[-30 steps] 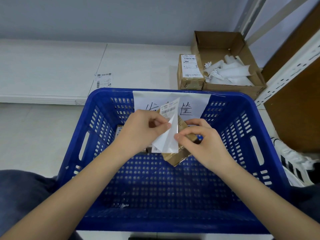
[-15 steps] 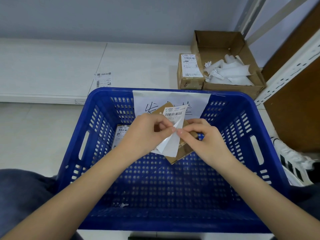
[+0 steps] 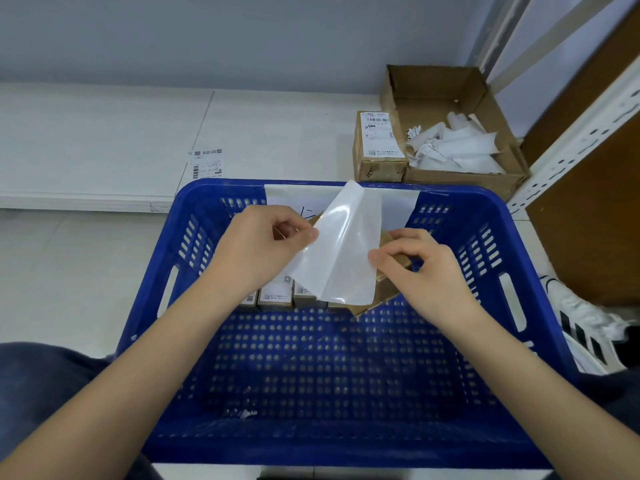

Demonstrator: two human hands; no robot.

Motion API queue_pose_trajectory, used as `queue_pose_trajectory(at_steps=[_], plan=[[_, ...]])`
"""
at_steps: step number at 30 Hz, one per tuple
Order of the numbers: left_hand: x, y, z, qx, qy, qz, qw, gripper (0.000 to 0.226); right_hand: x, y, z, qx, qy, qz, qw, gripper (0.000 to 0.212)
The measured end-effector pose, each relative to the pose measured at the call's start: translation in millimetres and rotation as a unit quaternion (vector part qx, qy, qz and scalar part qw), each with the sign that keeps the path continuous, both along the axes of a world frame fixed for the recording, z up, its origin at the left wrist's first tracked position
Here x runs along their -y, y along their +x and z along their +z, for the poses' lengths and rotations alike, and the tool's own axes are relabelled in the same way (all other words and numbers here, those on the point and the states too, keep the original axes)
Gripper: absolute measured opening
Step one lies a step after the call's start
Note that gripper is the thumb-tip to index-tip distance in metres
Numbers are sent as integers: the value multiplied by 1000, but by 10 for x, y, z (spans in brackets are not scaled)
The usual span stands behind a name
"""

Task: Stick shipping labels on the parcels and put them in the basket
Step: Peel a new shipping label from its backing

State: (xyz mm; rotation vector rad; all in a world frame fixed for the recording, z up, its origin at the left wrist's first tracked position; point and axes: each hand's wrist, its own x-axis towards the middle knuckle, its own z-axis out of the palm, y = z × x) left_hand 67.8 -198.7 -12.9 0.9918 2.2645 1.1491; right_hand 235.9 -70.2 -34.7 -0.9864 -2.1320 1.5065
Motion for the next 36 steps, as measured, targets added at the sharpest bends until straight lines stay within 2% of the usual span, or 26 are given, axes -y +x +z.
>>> queue_pose_trajectory(at_steps=[6,13,19,36], plan=[[34,-94,56,10,10,29,999,4,-76,41,93,6,9,-8,1000,15],[58,-162,79,6,20,53,998,8,-154,72,113,13,29,-27,999,9],[80,-222,89,15,38,70,997,16,-209,74,101,26,46,-50,997,13],[132,-324,131,28,73,110,991,13,-304,131,111,46,71,-71,994,5]])
